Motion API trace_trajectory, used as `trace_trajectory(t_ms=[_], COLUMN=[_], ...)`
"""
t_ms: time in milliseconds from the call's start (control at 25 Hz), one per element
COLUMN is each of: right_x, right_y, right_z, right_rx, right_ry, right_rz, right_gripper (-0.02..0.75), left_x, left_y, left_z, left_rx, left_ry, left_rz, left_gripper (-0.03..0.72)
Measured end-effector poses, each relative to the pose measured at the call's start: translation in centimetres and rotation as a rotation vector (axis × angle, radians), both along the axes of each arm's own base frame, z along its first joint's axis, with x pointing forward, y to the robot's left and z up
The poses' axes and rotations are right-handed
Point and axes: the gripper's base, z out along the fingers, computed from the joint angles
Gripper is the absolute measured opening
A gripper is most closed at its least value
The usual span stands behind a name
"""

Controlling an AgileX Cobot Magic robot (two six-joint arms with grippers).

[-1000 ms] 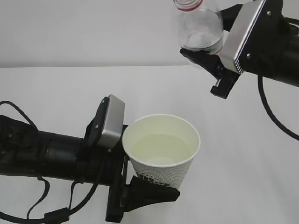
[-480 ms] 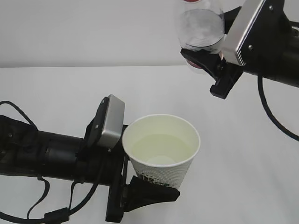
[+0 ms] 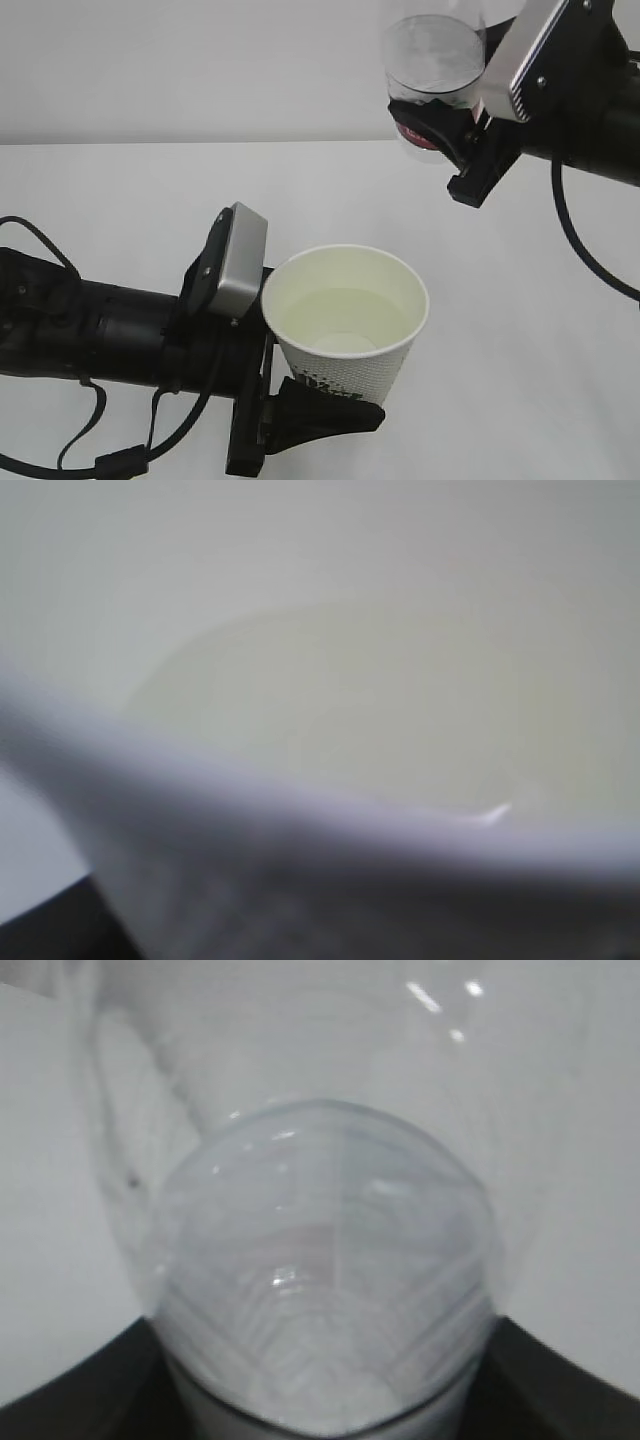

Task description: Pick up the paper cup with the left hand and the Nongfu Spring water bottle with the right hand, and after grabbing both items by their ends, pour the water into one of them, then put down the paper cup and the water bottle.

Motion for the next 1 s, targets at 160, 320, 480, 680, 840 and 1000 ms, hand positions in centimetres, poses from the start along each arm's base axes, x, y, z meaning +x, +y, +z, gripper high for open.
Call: trace_trajectory(t_ms=[160,320,480,680,840,1000], right_x=[0.1,0.2,0.2,0.4,0.5,0.8], right_y=[-0.2,-0.2,-0.3,-0.5,-0.7,-1.1], right_z=[0.0,0.0,0.1,0.3,0.2,0.0], right_rx=[0.037,0.058,0.077,0.154,0.18,0.235], right_ry=[0.034,0.045,0.055,0.088,0.106,0.169], right_rz=[-0.025,-0.034,-0.044,-0.086,-0.107,-0.169], right_gripper=[0.475,0.475,0.475,0.475,0.475,0.475], left_x=[0.0,0.0,0.0,0.0,0.0,0.0], left_y=[0.0,0.0,0.0,0.0,0.0,0.0], left_z=[0.0,0.0,0.0,0.0,0.0,0.0], left_rx=[0.0,0.0,0.0,0.0,0.0,0.0], left_ry=[0.0,0.0,0.0,0.0,0.0,0.0], left_rz=[0.0,0.0,0.0,0.0,0.0,0.0], left_gripper=[0.526,0.526,0.526,0.526,0.526,0.526])
